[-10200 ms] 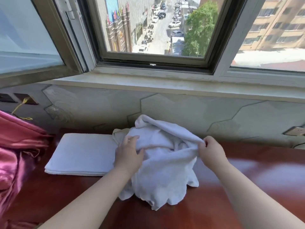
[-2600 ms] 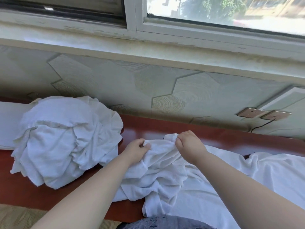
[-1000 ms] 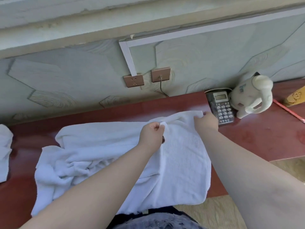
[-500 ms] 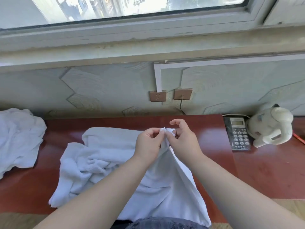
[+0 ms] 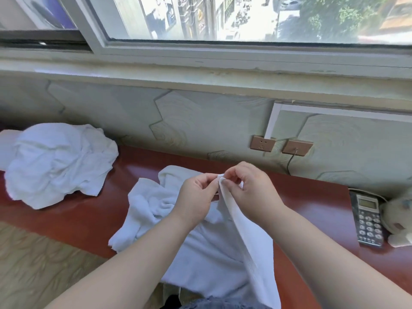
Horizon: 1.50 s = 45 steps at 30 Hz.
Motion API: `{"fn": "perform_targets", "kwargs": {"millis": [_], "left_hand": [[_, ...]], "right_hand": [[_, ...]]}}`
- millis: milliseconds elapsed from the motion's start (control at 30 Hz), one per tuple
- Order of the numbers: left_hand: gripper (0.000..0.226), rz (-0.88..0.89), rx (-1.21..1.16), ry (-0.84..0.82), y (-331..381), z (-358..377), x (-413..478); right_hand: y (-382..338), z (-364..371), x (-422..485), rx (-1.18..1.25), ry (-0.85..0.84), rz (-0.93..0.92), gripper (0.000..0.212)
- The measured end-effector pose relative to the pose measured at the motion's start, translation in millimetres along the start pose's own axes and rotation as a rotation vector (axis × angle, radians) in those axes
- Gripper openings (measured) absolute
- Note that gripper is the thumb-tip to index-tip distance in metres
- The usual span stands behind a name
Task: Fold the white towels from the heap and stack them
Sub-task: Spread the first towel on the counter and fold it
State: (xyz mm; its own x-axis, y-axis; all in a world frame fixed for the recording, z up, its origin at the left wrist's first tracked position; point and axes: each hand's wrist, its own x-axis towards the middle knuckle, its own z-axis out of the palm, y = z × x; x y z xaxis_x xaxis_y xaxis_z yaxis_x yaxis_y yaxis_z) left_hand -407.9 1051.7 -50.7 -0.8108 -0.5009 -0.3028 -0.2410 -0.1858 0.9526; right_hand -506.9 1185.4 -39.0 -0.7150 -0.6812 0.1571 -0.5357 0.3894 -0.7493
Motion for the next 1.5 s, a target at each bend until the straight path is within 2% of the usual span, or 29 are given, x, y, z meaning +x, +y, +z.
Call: {"fn": "perform_targets", "kwargs": {"millis": [167,367,433,500,567,733,833,933,1000,1100,1133,1200,1333,1500], "left_hand": [[0.022,0.028,-0.069,-0.038,17.5,-37.7,-8.4],[0.018,0.165,0.031,-0.035,35.6,-88.2,-16.5],[0.016,0.144,0.037,-0.037,31.7,-108.4,-12.3],[0.015,0.069,0.019,-0.005,18.3,-127.7,-8.7],[0.015,-0.018,0.083,0.041,-7.1,-147.0,-6.5],[0.025,-0.174,0.391,0.062,-86.0,-190.9,-11.6],[0.03,-0.239,0.406,0.205,-104.0,-218.3,-18.1],[0.029,-0.197,0.466,0.332,-104.6,-249.6,-14.6],[0.027,-0.155,0.518,0.327,-99.3,-265.6,-11.7],[0.025,-0.14,0.565,0.291,-97.0,-275.2,-11.8],[0.025,-0.149,0.568,0.276,-99.4,-275.3,-12.8],[0.025,-0.152,0.588,0.253,-104.2,-271.4,-16.3],[0.026,-0.134,0.603,0.258,-110.2,-254.1,-22.1],[0.025,-0.131,0.596,0.308,-116.7,-237.7,-22.3]], "right_hand": [[-28.6,17.8,14.8,-0.097,-0.013,-0.069,0.008],[-74.0,39.8,28.4,-0.247,-0.027,-0.128,0.024],[-84.5,52.5,31.9,-0.194,-0.086,-0.093,0.019],[-83.3,69.0,34.6,-0.082,-0.197,0.009,0.015],[-72.4,89.0,33.9,-0.074,-0.355,0.119,0.011],[-28.9,138.0,9.2,-0.268,-0.797,0.329,0.021],[-4.0,149.4,-7.4,-0.487,-1.03,0.386,0.034],[17.3,147.3,-17.9,-0.626,-1.149,0.489,0.03],[31.6,143.3,-20.8,-0.665,-1.011,0.529,0.025],[50.9,141.6,-15.2,-0.573,-0.519,0.533,0.025],[55.0,143.4,-11.8,-0.523,-0.437,0.507,0.022],[60.0,153.1,-4.2,-0.463,-0.443,0.479,0.022],[70.9,179.8,5.4,-0.401,-0.562,0.552,0.04],[79.7,204.0,19.4,-0.218,-0.358,0.721,0.053]]}}
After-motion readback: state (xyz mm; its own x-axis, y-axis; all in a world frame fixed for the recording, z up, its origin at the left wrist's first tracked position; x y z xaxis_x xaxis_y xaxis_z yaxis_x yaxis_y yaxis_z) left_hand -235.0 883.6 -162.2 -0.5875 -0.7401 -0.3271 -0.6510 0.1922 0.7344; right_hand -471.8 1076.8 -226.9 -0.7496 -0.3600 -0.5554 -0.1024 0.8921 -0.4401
